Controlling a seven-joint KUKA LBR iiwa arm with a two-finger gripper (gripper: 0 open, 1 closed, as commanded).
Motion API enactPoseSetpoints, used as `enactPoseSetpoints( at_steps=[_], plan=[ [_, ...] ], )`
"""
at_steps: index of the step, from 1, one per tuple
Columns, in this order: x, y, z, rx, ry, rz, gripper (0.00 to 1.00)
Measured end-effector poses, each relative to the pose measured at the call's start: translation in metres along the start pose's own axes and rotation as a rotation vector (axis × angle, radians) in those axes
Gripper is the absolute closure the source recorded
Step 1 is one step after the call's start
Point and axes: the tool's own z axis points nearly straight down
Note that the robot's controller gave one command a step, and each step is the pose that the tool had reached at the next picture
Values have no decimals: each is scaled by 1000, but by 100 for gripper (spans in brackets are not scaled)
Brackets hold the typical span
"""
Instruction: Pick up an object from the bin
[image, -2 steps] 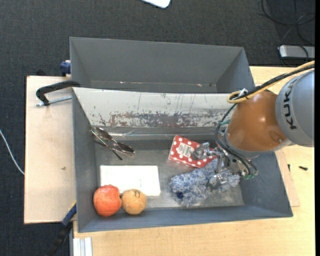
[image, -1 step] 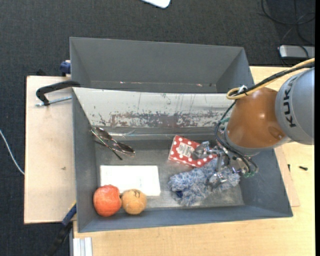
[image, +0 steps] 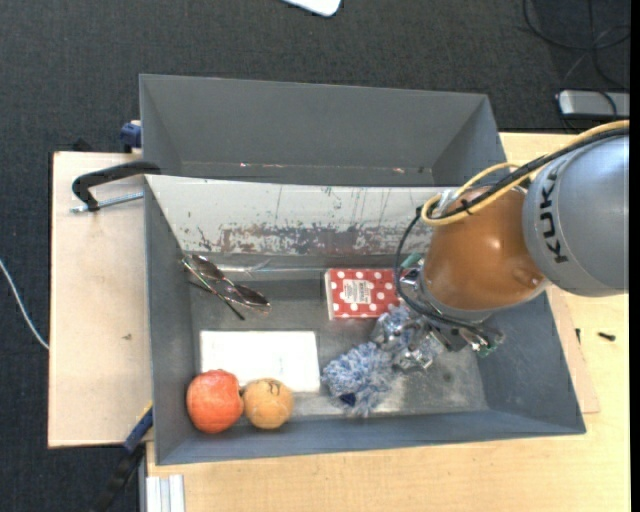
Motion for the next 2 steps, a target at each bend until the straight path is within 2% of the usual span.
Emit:
enactPoseSetpoints(
  at_steps=[2],
  plan=[
    [0, 0, -1, -1, 1, 0, 100]
  ],
)
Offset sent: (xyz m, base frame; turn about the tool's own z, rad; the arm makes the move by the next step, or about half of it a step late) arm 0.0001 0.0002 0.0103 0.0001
